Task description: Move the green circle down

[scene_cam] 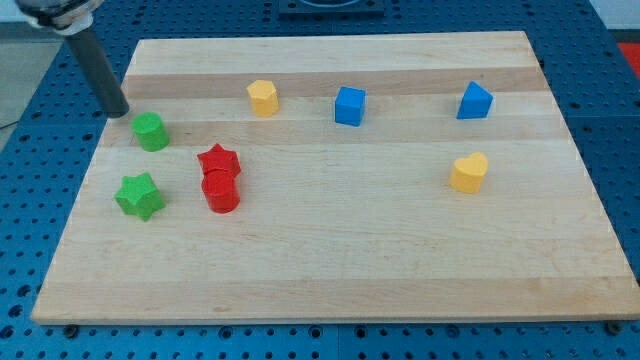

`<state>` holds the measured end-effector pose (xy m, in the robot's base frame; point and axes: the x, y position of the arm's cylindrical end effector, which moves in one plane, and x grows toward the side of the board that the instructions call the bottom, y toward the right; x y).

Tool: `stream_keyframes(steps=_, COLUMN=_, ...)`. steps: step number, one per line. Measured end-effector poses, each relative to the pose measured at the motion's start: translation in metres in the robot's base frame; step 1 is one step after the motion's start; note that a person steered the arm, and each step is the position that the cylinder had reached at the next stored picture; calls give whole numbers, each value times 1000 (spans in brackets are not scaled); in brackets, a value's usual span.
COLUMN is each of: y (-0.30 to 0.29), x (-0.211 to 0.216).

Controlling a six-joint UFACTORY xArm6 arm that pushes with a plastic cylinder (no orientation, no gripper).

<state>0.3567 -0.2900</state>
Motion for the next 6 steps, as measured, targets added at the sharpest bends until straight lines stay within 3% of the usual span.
stream_keyframes(steps=2, y=33, x=42)
stream_keyframes(steps=4, y=21, x=-26)
stream_keyframes(steps=5, y=45, x=-26)
stream_keyframes(steps=6, y=60, x=25)
